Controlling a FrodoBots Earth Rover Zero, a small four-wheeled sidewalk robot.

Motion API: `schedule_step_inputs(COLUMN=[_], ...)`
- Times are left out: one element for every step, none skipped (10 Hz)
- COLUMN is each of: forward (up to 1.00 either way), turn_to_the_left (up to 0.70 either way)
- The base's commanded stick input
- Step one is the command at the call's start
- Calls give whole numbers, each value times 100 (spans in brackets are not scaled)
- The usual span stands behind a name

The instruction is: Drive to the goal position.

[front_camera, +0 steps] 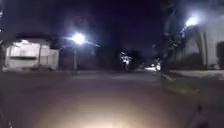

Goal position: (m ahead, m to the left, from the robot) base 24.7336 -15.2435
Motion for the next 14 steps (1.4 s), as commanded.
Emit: schedule_step_inputs(forward=[70,70,70,70,70,70,70,70,70,70,70,70,70,70], turn_to_the_left=[0,0,0,0,0,0,0,0,0,0,-5,-35,-35,-35])
